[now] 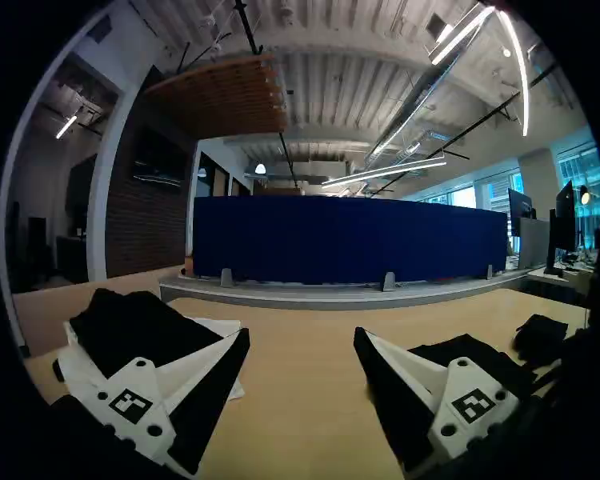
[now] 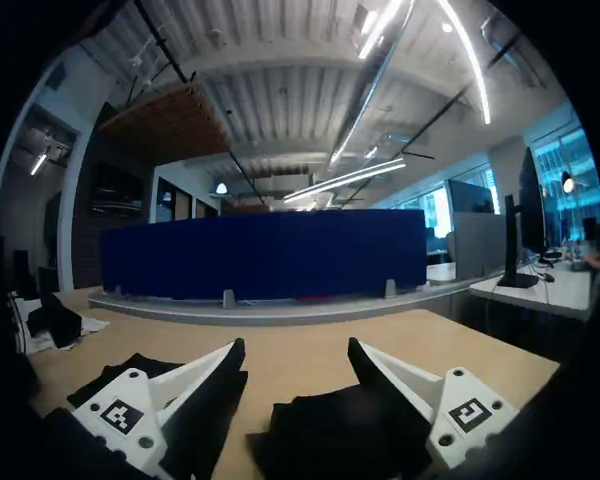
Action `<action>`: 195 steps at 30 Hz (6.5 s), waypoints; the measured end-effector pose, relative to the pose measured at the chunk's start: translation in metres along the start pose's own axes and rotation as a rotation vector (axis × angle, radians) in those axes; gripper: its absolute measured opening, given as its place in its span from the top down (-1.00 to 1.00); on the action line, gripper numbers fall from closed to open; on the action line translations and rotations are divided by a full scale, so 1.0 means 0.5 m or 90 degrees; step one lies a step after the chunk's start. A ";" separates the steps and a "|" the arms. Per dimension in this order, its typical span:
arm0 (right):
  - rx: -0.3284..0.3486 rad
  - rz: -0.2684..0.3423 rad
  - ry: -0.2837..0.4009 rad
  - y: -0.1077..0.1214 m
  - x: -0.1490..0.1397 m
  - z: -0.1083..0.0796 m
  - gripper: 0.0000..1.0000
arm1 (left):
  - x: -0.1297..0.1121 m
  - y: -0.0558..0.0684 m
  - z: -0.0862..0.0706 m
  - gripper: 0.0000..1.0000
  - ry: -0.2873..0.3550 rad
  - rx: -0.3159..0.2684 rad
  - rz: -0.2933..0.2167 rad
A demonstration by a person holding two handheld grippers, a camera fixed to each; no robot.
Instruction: Fold towel
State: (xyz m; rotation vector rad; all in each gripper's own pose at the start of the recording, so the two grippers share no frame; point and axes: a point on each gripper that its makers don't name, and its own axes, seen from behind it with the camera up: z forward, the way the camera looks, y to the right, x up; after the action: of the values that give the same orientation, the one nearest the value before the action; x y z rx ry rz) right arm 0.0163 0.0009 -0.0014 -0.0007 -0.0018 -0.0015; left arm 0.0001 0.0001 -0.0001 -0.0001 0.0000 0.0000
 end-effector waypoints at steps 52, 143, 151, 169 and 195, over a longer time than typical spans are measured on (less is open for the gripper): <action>0.276 -0.140 -0.355 -0.165 0.108 -0.063 -1.00 | 0.097 0.201 -0.045 -0.93 -0.283 -0.321 0.108; 0.382 -0.178 -0.589 -0.204 -0.387 -0.151 -0.47 | -0.352 0.261 -0.106 -0.57 -0.552 -0.472 0.238; 0.375 -0.182 -0.586 -0.202 -0.388 -0.150 -0.06 | -0.351 0.260 -0.106 -0.21 -0.557 -0.472 0.245; 0.382 -0.174 -0.586 -0.214 -0.378 -0.146 0.60 | -0.348 0.260 -0.101 0.43 -0.562 -0.472 0.246; 0.381 -0.152 -0.595 -0.218 -0.376 -0.139 0.80 | -0.342 0.267 -0.105 0.49 -0.566 -0.474 0.229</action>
State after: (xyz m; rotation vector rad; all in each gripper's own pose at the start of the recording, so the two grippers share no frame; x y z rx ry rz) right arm -0.1717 -0.1077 -0.0714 0.5980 -0.9364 -0.2387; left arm -0.1708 0.1337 -0.0528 -0.7443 -0.8896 0.3590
